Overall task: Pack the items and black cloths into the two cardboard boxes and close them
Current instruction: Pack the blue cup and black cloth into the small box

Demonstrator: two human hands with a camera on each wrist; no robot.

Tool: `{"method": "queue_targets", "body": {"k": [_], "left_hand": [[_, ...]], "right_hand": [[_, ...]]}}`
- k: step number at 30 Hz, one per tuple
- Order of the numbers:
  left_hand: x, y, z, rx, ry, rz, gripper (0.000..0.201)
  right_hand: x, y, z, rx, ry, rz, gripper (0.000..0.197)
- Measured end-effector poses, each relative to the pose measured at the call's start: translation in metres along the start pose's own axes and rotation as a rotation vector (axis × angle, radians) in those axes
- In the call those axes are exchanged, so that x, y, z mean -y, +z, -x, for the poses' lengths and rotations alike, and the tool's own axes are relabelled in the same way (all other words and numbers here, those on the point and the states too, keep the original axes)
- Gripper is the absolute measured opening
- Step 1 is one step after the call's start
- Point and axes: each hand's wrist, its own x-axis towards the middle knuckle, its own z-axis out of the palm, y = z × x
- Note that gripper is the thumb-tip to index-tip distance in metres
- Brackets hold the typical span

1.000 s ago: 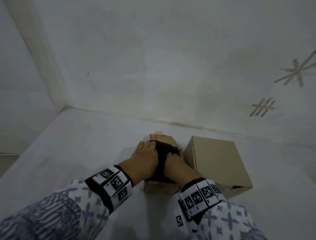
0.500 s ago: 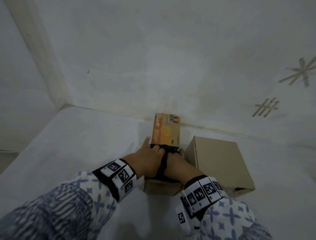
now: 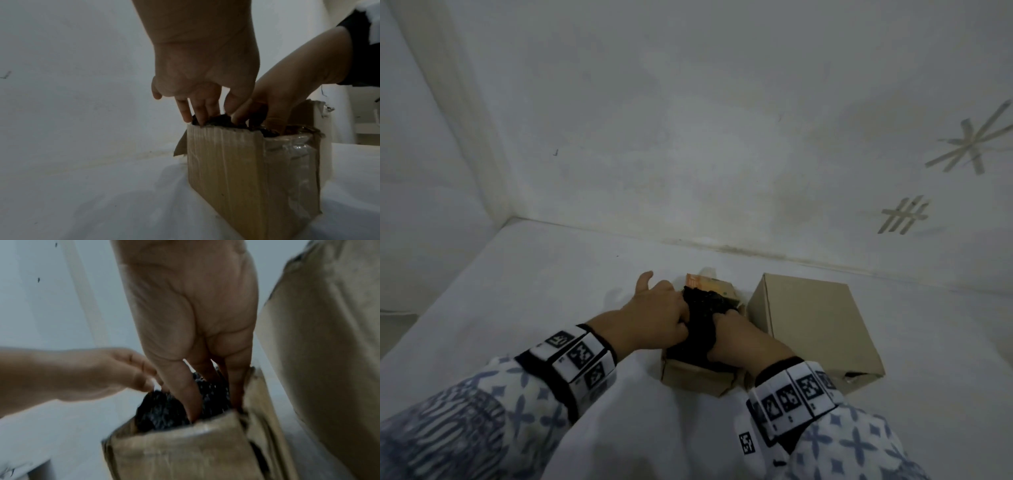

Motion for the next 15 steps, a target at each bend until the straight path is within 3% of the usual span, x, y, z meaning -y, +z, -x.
{"method": "queue_targets", "body": {"k": [2,5,8,12,15], "left_hand": [[0.001,0.000,0.001,0.060,-0.009,-0.073,0.028],[-0.006,-0.002,-0.001,0.113,-0.025,-0.181,0.029],[-0.018,-0.002,-0.005,0.124,-0.024,-0.264,0.036],[-0.020,0.003,-0.010,0.051,-0.093,-0.198,0.046],[-0.023,0.001,-0.016,0.114,-0.139,-0.212,0.055]], "right_hand": [[-0.002,-0.006,-0.003,-0.050,0.014,-0.057,0.032],[0.002,-0.006,-0.013,-0.172,0.004,-0.163,0.043],[0.005,0.001,-0.018,-0.112,-0.023,-0.128,0.059],[0.005,0.008,-0.023,-0.090,-0.022,0.003,0.057],[0.008,0.009,-0.025,-0.103,-0.015,0.042,0.065]]}}
